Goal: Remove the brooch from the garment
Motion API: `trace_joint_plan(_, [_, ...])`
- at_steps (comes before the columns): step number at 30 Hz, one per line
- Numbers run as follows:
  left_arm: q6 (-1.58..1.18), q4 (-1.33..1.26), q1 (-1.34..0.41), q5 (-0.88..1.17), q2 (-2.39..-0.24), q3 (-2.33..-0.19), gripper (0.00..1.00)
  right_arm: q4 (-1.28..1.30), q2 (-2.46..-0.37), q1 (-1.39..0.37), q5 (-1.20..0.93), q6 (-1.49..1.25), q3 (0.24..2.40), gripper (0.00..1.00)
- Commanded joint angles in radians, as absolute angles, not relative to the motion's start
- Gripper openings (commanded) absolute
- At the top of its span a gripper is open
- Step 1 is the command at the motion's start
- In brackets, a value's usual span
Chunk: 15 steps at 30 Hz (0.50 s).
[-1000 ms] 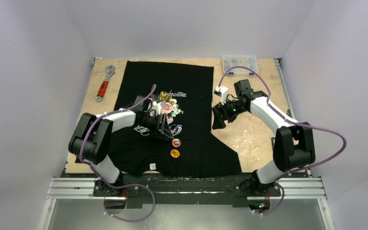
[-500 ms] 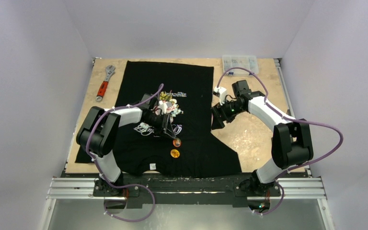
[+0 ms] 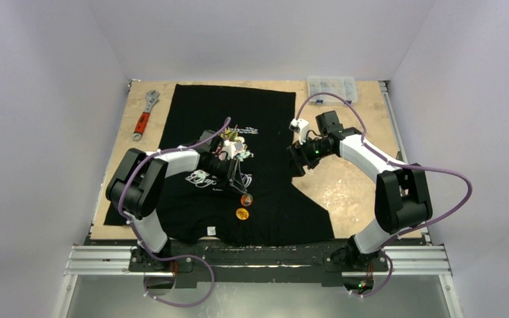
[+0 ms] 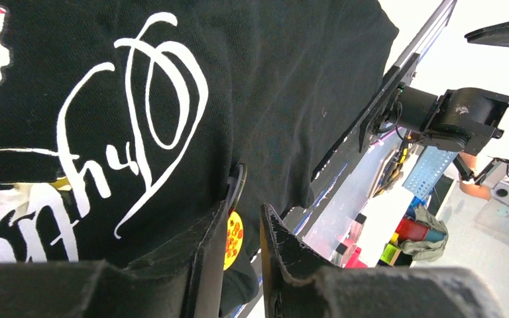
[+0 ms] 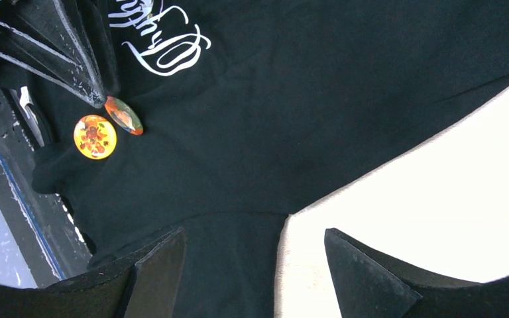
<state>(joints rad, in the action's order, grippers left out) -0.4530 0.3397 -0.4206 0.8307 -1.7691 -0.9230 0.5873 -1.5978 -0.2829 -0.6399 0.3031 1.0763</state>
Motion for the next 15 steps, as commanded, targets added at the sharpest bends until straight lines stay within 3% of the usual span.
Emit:
trace_joint_plan(1, [-0.423, 0.387, -0.436, 0.806, -1.762, -0.973, 0.25, 0.571, -1.582, -0.286, -0.672, 0.294, 1.059, 0.80])
trace_joint_plan(7, [-0.372, 0.460, -0.455, 0.736, -1.780, -1.007, 0.27, 0.591, -1.570, -0.289, -0.658, 0.306, 1.045, 0.78])
trace_joint_plan(12, [-0.357, 0.481, -0.463, 0.693, -1.790, -1.012, 0.28, 0.641, -1.567, -0.306, -0.634, 0.335, 1.045, 0.58])
trace_joint_plan(15, [-0.355, 0.485, -0.463, 0.685, -1.807, -1.021, 0.26, 0.726, -1.643, -0.341, -0.550, 0.406, 1.096, 0.52])
